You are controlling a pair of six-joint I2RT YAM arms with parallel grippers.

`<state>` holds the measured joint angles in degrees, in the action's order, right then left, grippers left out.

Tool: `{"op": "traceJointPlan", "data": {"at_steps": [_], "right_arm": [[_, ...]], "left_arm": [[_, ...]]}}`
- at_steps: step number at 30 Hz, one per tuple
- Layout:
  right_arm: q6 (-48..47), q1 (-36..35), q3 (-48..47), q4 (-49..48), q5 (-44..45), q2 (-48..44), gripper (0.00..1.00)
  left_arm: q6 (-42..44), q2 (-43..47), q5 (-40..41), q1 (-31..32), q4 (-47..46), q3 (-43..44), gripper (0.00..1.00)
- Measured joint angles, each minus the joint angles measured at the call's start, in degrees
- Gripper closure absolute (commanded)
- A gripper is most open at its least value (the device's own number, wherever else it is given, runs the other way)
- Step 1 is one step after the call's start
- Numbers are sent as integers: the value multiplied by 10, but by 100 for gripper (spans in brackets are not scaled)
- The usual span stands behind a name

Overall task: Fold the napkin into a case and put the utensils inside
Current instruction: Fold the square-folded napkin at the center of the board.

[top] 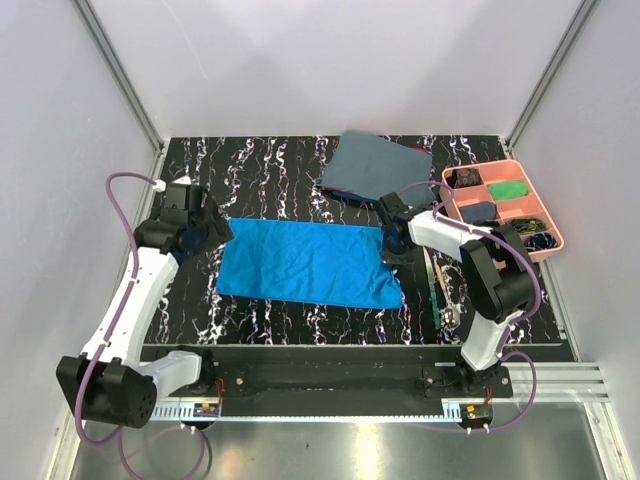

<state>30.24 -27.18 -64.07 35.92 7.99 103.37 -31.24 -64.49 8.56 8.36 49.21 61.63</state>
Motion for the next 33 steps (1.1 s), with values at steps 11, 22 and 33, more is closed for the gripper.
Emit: {"op": "traceJointPlan", "data": {"at_steps": [11, 22, 33], "right_arm": [[-31, 0, 37, -19, 2, -36, 100], [-78, 62, 62, 10, 2, -126, 100], [-101, 50, 13, 47, -19, -155, 100]], "left_arm": [[24, -8, -82, -5, -13, -15, 37], [-11, -43, -150, 19, -70, -73, 39], [-31, -27, -150, 22, -89, -74, 36]]}}
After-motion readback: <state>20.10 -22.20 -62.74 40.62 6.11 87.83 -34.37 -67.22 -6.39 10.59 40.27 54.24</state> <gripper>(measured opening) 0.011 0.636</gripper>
